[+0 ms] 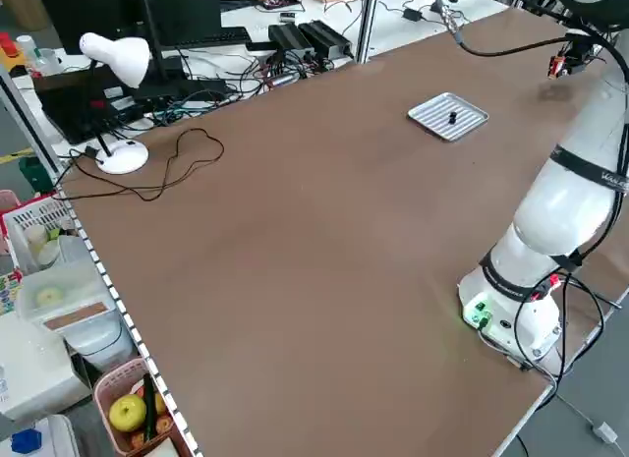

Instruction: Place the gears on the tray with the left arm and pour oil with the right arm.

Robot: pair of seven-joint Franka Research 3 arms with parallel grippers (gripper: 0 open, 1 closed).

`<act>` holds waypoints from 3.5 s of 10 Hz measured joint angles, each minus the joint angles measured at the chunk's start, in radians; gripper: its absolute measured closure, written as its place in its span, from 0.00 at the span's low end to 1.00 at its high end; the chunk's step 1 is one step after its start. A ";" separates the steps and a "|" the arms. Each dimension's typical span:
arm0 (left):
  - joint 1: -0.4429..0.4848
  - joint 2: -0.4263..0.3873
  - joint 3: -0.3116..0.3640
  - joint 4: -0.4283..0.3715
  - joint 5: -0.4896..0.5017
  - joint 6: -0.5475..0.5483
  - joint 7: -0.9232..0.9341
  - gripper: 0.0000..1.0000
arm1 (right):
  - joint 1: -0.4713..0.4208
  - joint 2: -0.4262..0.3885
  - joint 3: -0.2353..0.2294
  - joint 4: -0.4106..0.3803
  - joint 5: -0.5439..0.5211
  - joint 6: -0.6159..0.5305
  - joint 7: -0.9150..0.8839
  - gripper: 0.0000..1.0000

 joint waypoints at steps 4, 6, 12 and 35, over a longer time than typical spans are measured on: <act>0.004 0.000 0.000 0.000 0.000 0.000 0.000 0.00 | -0.095 0.001 0.000 0.002 -0.070 0.000 -0.126 0.70; 0.002 0.006 0.000 0.000 0.000 0.000 0.000 0.00 | -0.108 0.015 -0.005 0.005 -0.082 0.001 -0.165 0.70; 0.004 0.009 0.000 0.004 0.000 0.001 -0.001 0.00 | -0.110 0.101 -0.024 0.045 -0.096 0.006 -0.188 0.70; 0.003 0.009 0.000 0.004 0.000 0.001 -0.005 0.00 | -0.107 0.165 -0.019 0.102 -0.099 0.020 -0.201 0.04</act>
